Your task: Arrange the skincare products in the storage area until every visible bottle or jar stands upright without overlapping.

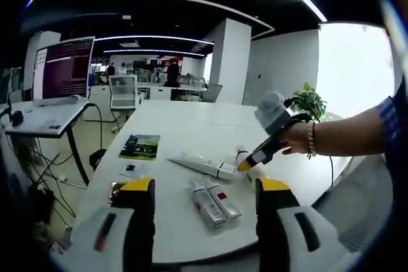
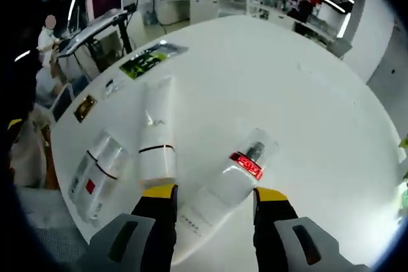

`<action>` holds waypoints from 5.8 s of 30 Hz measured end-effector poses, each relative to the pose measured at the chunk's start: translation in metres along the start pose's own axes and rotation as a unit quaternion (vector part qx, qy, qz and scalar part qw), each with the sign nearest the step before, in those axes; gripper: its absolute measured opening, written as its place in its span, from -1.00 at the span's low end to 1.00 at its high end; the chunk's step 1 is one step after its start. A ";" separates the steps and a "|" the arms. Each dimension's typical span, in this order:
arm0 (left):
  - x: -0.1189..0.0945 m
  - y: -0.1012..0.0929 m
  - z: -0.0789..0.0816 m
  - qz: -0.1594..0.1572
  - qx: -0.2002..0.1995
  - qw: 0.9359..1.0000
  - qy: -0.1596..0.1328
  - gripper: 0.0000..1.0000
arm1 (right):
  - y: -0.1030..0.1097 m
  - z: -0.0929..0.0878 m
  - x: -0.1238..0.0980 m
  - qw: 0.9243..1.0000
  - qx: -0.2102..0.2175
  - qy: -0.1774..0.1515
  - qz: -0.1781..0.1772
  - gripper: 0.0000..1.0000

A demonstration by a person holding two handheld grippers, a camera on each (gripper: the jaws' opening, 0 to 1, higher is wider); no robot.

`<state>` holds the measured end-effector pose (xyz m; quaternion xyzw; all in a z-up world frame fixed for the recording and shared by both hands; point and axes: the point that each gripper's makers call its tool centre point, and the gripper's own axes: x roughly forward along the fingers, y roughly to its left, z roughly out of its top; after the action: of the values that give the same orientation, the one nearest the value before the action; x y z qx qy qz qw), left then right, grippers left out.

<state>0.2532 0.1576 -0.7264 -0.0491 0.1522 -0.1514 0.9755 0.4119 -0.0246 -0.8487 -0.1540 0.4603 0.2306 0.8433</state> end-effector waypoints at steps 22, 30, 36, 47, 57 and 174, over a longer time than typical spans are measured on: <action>0.000 -0.001 -0.001 -0.005 -0.003 1.000 0.005 0.15 | -0.008 -0.028 -0.003 0.992 -0.122 0.037 0.008 -0.42; 0.000 -0.003 -0.002 -0.011 -0.003 1.000 0.006 0.14 | -0.008 -0.046 -0.014 0.982 -0.178 0.058 0.005 -0.43; 0.000 -0.003 -0.002 -0.011 -0.007 1.000 0.006 0.15 | -0.004 -0.059 -0.022 0.977 -0.203 0.060 0.027 -0.44; 0.002 -0.006 -0.002 -0.021 -0.013 1.000 0.007 0.13 | 0.016 -0.094 -0.041 0.936 -0.321 0.092 0.115 -0.45; 0.003 -0.015 -0.004 -0.038 0.033 0.998 0.026 -0.10 | 0.042 -0.123 -0.057 0.895 -0.394 0.105 0.181 -0.45; 0.106 -0.122 -0.048 -0.233 -0.182 0.900 0.320 -0.43 | 0.102 -0.025 -0.090 0.909 -0.328 -0.168 0.194 -0.48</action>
<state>0.3006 0.0061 -0.7842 -0.2086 0.4649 -0.3517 0.7853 0.2977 0.0280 -0.7907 -0.2887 0.2309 0.5504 0.7486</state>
